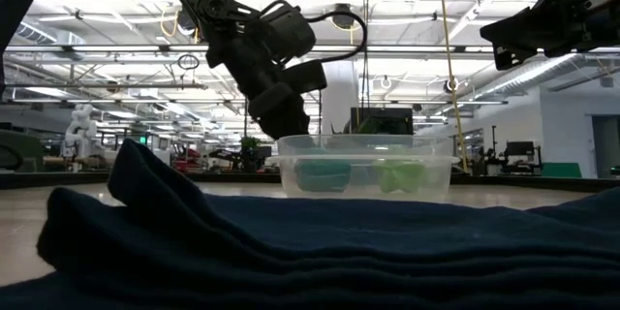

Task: Pick and placing Produce into tupperware
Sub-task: Put the carrot into the transparent bin

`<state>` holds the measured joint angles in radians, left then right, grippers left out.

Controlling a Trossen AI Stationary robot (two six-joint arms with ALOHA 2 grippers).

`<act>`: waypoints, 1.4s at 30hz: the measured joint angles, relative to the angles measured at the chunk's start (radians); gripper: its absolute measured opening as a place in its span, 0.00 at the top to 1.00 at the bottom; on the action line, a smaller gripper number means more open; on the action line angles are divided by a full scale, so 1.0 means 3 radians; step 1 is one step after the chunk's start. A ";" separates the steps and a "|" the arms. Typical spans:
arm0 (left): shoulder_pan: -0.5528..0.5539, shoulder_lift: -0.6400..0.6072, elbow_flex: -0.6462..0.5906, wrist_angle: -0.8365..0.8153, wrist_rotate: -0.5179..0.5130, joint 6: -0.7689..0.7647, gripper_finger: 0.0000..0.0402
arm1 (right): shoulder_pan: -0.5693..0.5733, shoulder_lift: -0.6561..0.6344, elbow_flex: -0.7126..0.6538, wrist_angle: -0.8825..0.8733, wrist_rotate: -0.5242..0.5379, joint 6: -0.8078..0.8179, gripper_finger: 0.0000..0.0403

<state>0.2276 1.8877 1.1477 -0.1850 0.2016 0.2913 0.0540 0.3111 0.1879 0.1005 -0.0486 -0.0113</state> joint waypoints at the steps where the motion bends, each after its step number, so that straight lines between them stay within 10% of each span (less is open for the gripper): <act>1: 0.0000 0.0000 0.0000 -0.0026 0.0000 0.0100 0.26 | 0.0000 -0.0001 0.0000 0.0000 0.0000 0.0000 1.00; 16: 0.0070 0.0000 0.0000 -0.0124 0.0129 0.1240 0.26 | 0.0001 -0.0001 0.0000 0.0000 0.0000 0.0000 1.00; 42: 0.0148 0.0335 0.0005 0.0220 0.0280 0.1470 0.26 | 0.0000 0.0015 0.0000 0.0000 0.0000 -0.0028 1.00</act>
<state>0.2718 1.9883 1.1492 -0.1190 0.2857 0.7322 0.0540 0.3157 0.1879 0.1006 -0.0486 -0.0196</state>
